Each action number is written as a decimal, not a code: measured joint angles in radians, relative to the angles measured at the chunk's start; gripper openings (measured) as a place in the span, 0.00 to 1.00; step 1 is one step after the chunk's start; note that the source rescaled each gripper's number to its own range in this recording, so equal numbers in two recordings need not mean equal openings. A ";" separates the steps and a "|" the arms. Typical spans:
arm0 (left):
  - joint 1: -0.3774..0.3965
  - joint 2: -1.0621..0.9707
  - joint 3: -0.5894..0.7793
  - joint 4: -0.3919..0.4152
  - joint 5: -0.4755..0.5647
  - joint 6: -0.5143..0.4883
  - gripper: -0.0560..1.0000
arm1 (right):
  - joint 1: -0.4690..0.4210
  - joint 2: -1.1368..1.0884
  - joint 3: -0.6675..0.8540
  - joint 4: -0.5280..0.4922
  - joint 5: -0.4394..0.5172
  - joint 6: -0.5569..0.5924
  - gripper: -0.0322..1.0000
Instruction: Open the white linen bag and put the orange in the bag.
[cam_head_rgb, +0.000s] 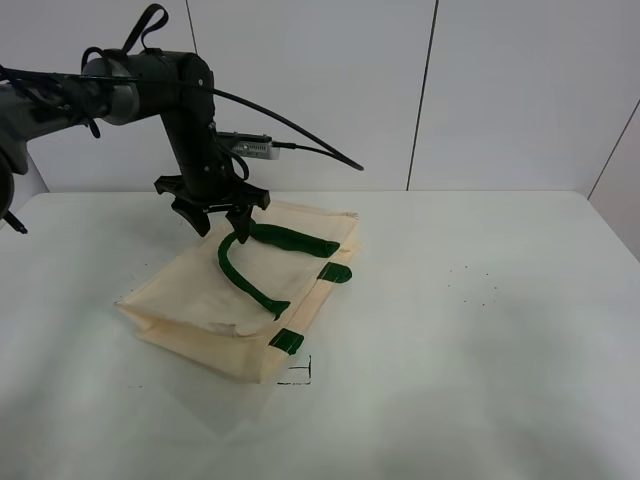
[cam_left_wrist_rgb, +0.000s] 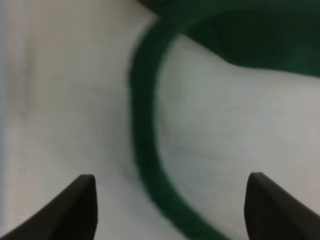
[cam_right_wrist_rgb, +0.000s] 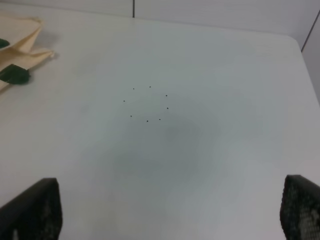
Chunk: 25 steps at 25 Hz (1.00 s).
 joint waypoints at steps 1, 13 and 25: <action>0.011 -0.005 0.000 0.011 -0.001 0.000 0.83 | 0.000 0.000 0.000 0.000 0.000 0.000 1.00; 0.289 -0.021 -0.001 0.039 0.019 0.000 0.83 | 0.000 0.000 0.000 0.000 0.000 0.000 1.00; 0.371 -0.256 0.232 -0.029 0.002 0.024 0.83 | 0.000 0.000 0.000 0.000 0.000 0.000 1.00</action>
